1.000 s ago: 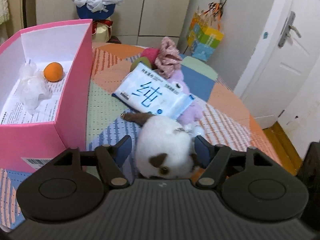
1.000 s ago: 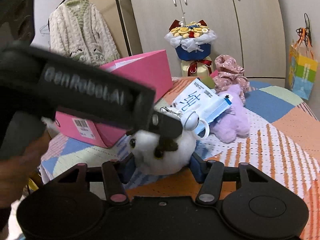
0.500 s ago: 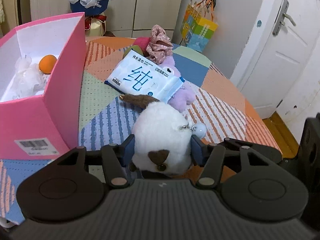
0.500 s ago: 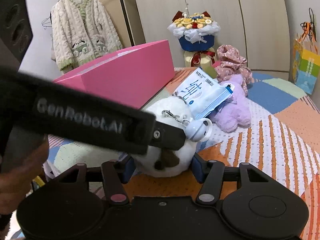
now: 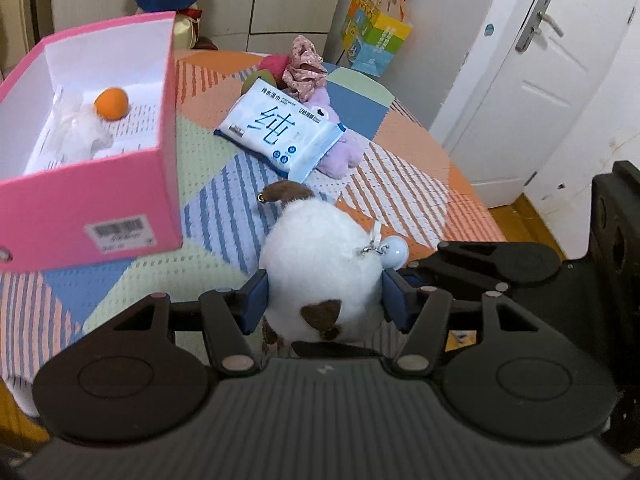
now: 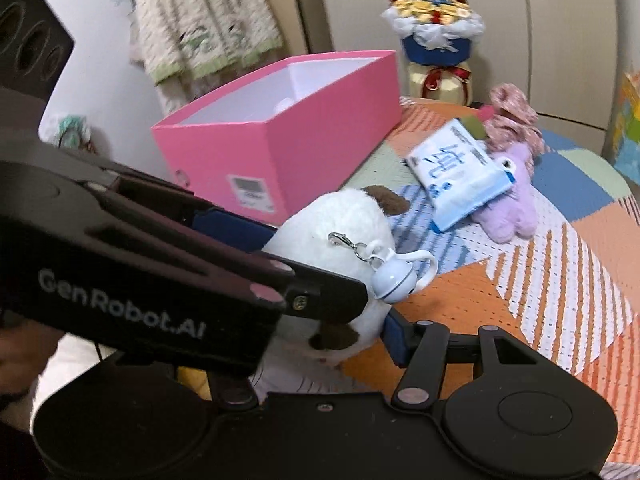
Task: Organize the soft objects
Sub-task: 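Lift the plush dog and carry it over the pink box with the left gripper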
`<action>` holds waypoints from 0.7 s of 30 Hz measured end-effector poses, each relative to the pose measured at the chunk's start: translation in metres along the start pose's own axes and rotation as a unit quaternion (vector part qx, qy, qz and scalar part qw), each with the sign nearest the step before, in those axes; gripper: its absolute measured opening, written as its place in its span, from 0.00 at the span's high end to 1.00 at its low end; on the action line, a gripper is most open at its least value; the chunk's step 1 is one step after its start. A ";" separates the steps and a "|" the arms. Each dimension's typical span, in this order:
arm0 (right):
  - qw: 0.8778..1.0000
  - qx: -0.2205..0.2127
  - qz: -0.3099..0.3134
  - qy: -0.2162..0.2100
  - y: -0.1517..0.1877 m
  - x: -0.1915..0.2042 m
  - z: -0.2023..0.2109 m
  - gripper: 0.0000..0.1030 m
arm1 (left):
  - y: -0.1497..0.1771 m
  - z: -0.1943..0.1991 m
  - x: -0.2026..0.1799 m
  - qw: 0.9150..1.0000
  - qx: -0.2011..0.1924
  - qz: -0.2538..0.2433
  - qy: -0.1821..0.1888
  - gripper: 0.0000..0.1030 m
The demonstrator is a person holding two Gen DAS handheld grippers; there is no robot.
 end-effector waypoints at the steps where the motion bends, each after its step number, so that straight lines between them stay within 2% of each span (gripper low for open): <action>1: 1.000 0.008 0.005 -0.002 -0.001 0.005 0.003 0.40 | 0.002 0.006 0.002 1.000 0.001 0.004 0.006 0.43; 7: 0.998 0.035 0.042 -0.019 -0.011 0.035 0.021 0.40 | 0.017 0.043 0.010 1.000 0.007 0.012 0.026 0.43; 12: 0.996 0.032 0.074 -0.030 -0.020 0.062 0.040 0.40 | 0.023 0.078 0.019 0.999 -0.008 0.009 0.031 0.43; 21: 0.994 0.001 0.098 -0.050 -0.068 0.092 0.061 0.40 | 0.006 0.132 0.042 0.998 -0.068 -0.008 0.006 0.41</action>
Point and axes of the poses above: each gripper's, at about its wrist camera, not at the fingertips, and z roughly against the way its jaws point, x to its left, y to its underside, the point moved 9 cm from there along -z, roughly the way its jaws point, and after that the axes turned 12 degrees about x, right-handed, at the moved point
